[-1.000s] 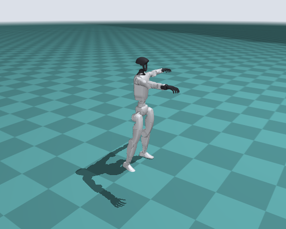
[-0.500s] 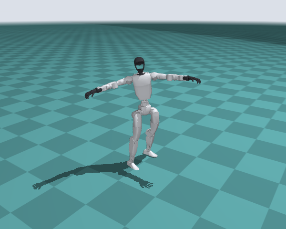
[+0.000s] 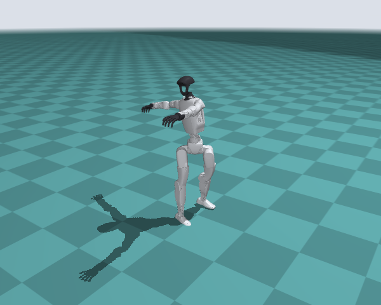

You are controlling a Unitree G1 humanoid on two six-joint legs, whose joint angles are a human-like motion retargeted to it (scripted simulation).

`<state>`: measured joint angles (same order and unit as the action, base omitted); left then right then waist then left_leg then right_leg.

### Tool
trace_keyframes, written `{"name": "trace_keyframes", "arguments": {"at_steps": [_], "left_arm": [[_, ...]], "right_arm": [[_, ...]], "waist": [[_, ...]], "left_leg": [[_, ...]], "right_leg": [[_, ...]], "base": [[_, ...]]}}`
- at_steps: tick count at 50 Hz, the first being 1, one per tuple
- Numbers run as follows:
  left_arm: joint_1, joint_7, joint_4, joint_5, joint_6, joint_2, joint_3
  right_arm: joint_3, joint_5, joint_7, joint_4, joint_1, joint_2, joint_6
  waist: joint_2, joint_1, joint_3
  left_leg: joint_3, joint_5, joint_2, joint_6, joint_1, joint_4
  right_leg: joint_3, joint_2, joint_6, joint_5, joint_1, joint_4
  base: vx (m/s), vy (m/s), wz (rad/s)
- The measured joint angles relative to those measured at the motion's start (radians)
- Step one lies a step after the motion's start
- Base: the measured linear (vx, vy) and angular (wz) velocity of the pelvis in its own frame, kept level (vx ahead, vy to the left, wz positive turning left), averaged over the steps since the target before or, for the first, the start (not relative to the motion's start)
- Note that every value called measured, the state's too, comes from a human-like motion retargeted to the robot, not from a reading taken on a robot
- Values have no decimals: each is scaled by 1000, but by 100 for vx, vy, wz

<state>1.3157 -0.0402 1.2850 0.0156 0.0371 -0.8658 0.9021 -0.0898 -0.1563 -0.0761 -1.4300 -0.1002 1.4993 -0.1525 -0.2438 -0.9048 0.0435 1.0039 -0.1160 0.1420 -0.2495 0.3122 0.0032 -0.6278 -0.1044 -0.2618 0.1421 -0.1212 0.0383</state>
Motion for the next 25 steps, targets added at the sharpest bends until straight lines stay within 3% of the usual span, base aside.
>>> {"name": "trace_keyframes", "arguments": {"at_steps": [10,25], "left_arm": [[49,11,2,25,8,87,27],[60,20,4,27,7,32,48]], "right_arm": [[-164,-21,-14,10,150,-9,1],[-165,-3,-4,72,175,-50,7]], "waist": [[-13,-46,18],[-1,117,-2]], "left_leg": [[54,13,1,3,10,-11],[-76,5,16,1,-30,-2]], "right_leg": [[-45,-30,0,12,-12,8],[76,10,0,-30,-13,-25]], "base": [[3,-4,-31],[0,2,45]]}}
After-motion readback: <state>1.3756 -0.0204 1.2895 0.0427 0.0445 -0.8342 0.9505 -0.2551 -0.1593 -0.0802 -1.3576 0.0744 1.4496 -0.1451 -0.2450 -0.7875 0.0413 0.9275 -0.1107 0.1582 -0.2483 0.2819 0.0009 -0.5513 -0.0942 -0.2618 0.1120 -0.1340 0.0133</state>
